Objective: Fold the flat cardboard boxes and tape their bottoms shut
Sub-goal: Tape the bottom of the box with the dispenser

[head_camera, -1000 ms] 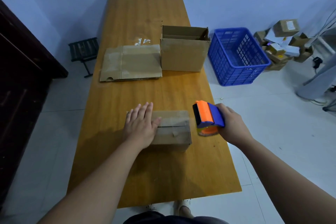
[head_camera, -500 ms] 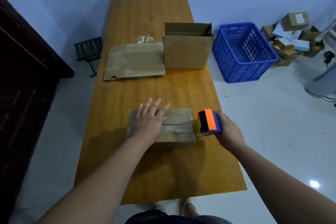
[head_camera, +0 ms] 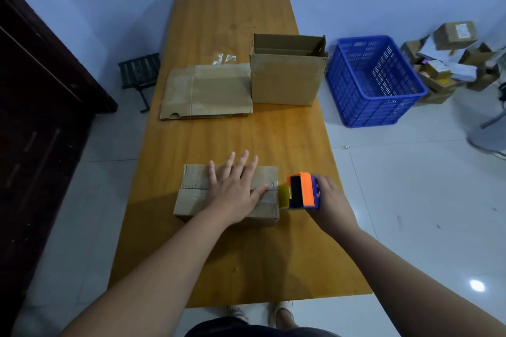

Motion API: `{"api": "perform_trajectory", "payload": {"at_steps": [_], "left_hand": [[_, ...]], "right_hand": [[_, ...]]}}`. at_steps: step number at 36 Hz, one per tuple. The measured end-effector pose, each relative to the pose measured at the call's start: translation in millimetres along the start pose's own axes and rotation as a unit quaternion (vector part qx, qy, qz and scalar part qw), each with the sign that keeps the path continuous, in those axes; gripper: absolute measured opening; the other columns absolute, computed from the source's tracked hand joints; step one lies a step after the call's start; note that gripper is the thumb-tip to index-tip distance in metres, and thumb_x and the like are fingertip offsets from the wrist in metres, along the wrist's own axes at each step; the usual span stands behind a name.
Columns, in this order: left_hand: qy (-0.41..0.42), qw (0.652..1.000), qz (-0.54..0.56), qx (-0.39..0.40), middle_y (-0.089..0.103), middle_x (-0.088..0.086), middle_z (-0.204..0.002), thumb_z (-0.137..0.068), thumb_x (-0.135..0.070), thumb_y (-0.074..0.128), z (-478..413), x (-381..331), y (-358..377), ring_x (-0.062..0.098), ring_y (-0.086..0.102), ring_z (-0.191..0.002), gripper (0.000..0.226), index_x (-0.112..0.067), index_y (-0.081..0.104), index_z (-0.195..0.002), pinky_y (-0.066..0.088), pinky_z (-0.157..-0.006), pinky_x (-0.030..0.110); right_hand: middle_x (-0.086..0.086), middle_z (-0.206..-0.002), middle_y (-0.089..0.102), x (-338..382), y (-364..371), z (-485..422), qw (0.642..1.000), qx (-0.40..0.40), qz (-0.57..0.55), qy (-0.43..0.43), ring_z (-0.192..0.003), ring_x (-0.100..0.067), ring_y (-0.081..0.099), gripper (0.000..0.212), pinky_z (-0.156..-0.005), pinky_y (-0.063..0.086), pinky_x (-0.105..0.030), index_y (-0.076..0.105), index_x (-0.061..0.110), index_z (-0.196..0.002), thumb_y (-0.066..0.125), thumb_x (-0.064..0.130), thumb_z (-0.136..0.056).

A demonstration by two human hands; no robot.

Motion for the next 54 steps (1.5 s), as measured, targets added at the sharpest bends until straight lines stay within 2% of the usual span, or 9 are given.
{"api": "perform_trajectory", "payload": {"at_steps": [6,13,19,24,30,36,41,47,54], "left_hand": [[-0.024,1.000,0.006,-0.019,-0.012,-0.008,-0.158,-0.082,-0.073,0.004,-4,28,-4,0.018,-0.015,-0.145,0.080,-0.032,-0.007,-0.150,-0.015,-0.111,0.052],[-0.018,0.999,0.008,-0.032,-0.006,-0.008,-0.159,-0.081,-0.075,0.005,-9,41,-6,0.017,-0.011,-0.145,0.081,-0.033,-0.004,-0.150,-0.014,-0.112,0.053],[-0.007,0.999,0.017,-0.034,-0.003,-0.008,-0.159,-0.081,-0.076,0.006,-10,42,-5,0.017,-0.009,-0.145,0.082,-0.033,-0.003,-0.150,-0.015,-0.111,0.053],[-0.009,0.999,0.018,-0.037,-0.002,-0.008,-0.159,-0.081,-0.076,0.008,-9,42,-5,0.016,-0.008,-0.145,0.082,-0.032,-0.002,-0.150,-0.016,-0.110,0.051],[-0.009,0.999,0.017,-0.036,-0.001,-0.010,-0.159,-0.089,-0.069,0.014,-9,41,-6,0.015,-0.009,-0.145,0.074,-0.032,-0.002,-0.150,-0.016,-0.112,0.051],[-0.013,0.999,0.013,-0.041,0.005,-0.009,-0.158,-0.087,-0.071,0.012,-9,41,-5,0.015,-0.005,-0.145,0.076,-0.032,0.001,-0.150,-0.013,-0.114,0.052],[-0.014,0.999,0.015,-0.044,0.006,-0.009,-0.158,-0.088,-0.070,0.016,-9,41,-5,0.015,-0.004,-0.145,0.074,-0.031,0.002,-0.151,-0.013,-0.113,0.052],[-0.008,0.999,0.019,-0.044,0.007,-0.009,-0.158,-0.088,-0.070,0.015,-10,41,-5,0.015,-0.003,-0.145,0.075,-0.031,0.003,-0.151,-0.012,-0.113,0.052],[-0.011,0.999,0.016,-0.048,0.009,-0.008,-0.158,-0.088,-0.070,0.016,-9,41,-6,0.015,-0.001,-0.145,0.075,-0.030,0.004,-0.151,-0.010,-0.114,0.053]], "right_hand": [[0.005,-0.096,0.054,23,-9,-19,0.998,-0.016,0.005,-0.055,-0.085,-0.014,0.053,0.041,-0.064,0.035,-0.014,0.052,0.012,-0.117,0.073,0.019,-0.082],[-0.001,-0.120,0.051,44,-25,-31,0.990,0.048,-0.006,-0.131,-0.096,-0.008,0.045,0.067,-0.077,0.038,-0.023,0.038,0.014,-0.137,0.074,0.015,-0.080],[0.002,-0.108,0.052,40,-23,-39,0.988,0.079,0.001,-0.131,-0.089,-0.010,0.051,0.051,-0.073,0.043,-0.022,0.043,0.015,-0.123,0.073,0.015,-0.081],[-0.003,-0.112,0.053,29,-15,-38,0.980,0.079,0.075,-0.166,-0.088,-0.011,0.049,0.047,-0.069,0.035,-0.018,0.045,0.010,-0.125,0.069,0.013,-0.084],[0.000,-0.112,0.053,-5,-20,-25,0.989,0.073,0.100,-0.080,-0.088,-0.009,0.050,0.046,-0.070,0.039,-0.020,0.043,0.015,-0.123,0.069,0.022,-0.085],[0.008,-0.110,0.047,-3,-25,-26,0.989,0.100,0.090,-0.066,-0.091,-0.009,0.049,0.060,-0.072,0.041,-0.021,0.038,0.020,-0.127,0.074,0.032,-0.081],[0.005,-0.097,0.051,-9,-36,-24,0.997,0.063,0.021,-0.025,-0.085,-0.014,0.054,0.046,-0.061,0.036,-0.014,0.041,0.019,-0.118,0.070,0.013,-0.082],[0.001,-0.115,0.052,-2,-39,-23,0.977,0.085,0.172,-0.090,-0.091,-0.015,0.051,0.061,-0.072,0.044,-0.025,0.036,0.018,-0.135,0.067,0.028,-0.084],[-0.003,-0.115,0.049,16,-19,-31,0.925,0.107,0.343,-0.123,-0.101,-0.020,0.051,0.082,-0.083,0.040,-0.030,0.010,0.033,-0.147,0.055,0.061,-0.085]]}}
Point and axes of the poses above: each hand's wrist, its own z-axis away from the middle knuckle, its own y-axis out of the palm, x = y × z, the point moved 3 cm from there along -z, towards the middle knuckle
